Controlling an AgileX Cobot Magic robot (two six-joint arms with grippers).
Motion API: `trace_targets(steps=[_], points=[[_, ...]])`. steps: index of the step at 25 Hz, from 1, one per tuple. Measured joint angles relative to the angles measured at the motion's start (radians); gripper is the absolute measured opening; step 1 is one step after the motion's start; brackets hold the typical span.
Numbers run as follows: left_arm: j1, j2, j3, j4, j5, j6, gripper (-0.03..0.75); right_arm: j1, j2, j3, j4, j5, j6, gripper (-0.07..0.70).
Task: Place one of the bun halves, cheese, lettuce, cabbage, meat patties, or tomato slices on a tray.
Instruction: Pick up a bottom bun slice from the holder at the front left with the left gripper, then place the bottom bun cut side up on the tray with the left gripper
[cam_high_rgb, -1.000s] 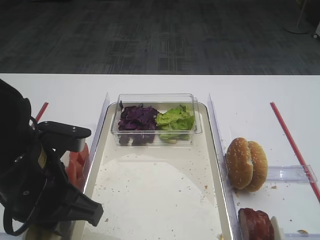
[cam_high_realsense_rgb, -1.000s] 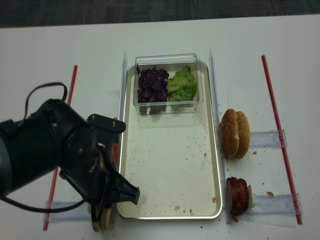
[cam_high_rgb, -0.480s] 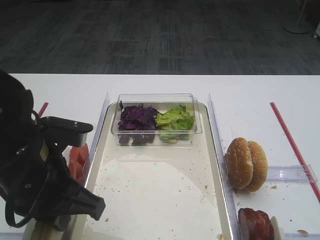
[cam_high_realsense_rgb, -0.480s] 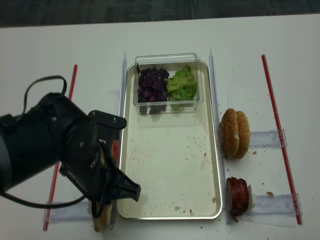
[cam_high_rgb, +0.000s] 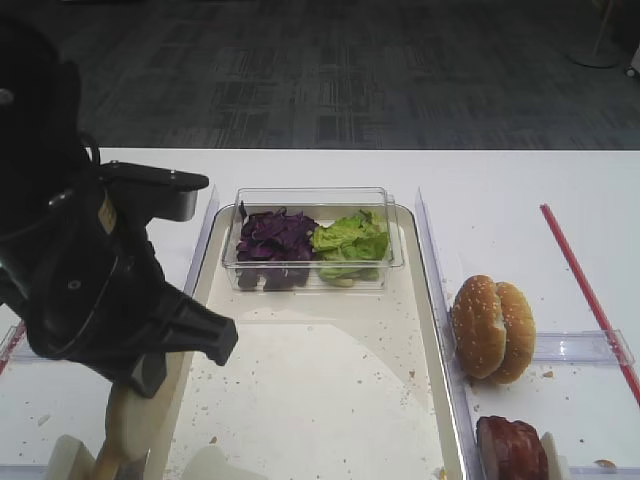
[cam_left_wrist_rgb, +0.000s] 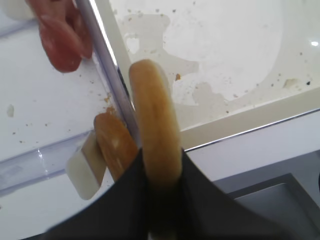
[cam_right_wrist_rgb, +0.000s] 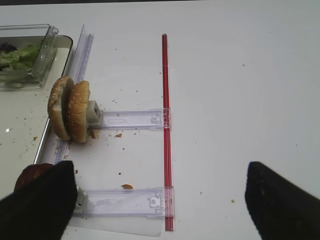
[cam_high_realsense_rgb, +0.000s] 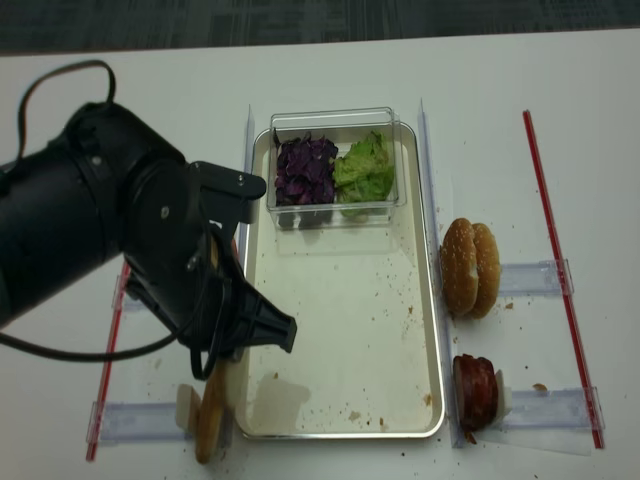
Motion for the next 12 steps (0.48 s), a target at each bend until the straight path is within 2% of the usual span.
trace_targets(steps=[4,12], points=[[0.0,0.0,-0.045,0.0,0.023,0.002,0.061,0.0,0.0,0.0,0.0,0.0,0.0,0.692],[0.0,0.0,-0.047,0.0,0.032,0.002,0.06,0.0,0.0,0.0,0.0,0.0,0.0,0.692]])
